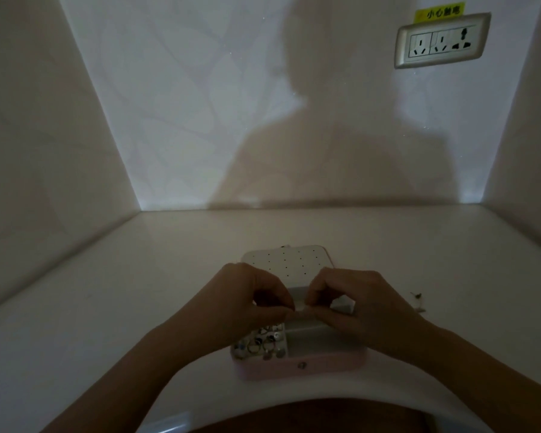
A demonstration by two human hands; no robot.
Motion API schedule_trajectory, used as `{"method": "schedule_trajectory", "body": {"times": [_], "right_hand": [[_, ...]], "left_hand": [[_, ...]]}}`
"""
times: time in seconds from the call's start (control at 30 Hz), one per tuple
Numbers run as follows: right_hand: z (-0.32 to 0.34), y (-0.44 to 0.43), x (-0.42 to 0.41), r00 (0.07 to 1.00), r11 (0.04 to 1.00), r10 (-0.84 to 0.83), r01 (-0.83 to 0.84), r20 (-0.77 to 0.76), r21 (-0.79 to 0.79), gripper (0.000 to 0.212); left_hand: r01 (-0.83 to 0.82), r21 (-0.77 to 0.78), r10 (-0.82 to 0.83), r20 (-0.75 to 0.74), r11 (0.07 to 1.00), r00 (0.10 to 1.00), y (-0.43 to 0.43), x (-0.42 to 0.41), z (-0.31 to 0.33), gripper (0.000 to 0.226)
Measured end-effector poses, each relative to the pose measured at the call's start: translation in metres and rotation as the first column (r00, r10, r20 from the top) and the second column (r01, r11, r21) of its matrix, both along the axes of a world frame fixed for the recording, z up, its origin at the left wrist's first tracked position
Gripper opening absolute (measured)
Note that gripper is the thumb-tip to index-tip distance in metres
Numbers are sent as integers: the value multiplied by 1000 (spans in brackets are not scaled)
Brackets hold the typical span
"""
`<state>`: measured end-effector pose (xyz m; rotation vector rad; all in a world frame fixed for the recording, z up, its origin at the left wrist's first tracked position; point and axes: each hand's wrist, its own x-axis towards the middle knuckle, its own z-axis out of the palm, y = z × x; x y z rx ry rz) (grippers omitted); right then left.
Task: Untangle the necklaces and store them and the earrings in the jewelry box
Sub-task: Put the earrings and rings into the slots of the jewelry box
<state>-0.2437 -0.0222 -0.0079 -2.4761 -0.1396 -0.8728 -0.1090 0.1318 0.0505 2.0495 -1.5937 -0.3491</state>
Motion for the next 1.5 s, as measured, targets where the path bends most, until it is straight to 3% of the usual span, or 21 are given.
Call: {"method": "schedule_trajectory", "body": {"times": [0.3, 0.5, 0.67, 1.1, 1.5], "right_hand": [[-4, -19, 1, 976, 974, -216, 213, -41, -74, 35], [-10, -25, 2, 966, 968, -240, 231, -99, -100, 37], [-11, -27, 2, 963, 965, -244, 229, -116, -129, 22], [-12, -28, 2, 961, 962, -234, 206, -149, -181, 12], [-11, -27, 1, 959, 959, -237, 205, -157, -196, 11]], "left_hand": [[-147, 230, 181, -136, 962, 974, 36, 10, -3, 3], [-214, 214, 225, -30, 953, 974, 34, 2, -12, 8], [-248, 203, 246, 37, 947, 969, 32, 1, -14, 9], [-270, 208, 254, 100, 940, 962, 27, -7, -14, 10], [-226, 246, 233, -1, 943, 972, 27, -4, -11, 13]]}}
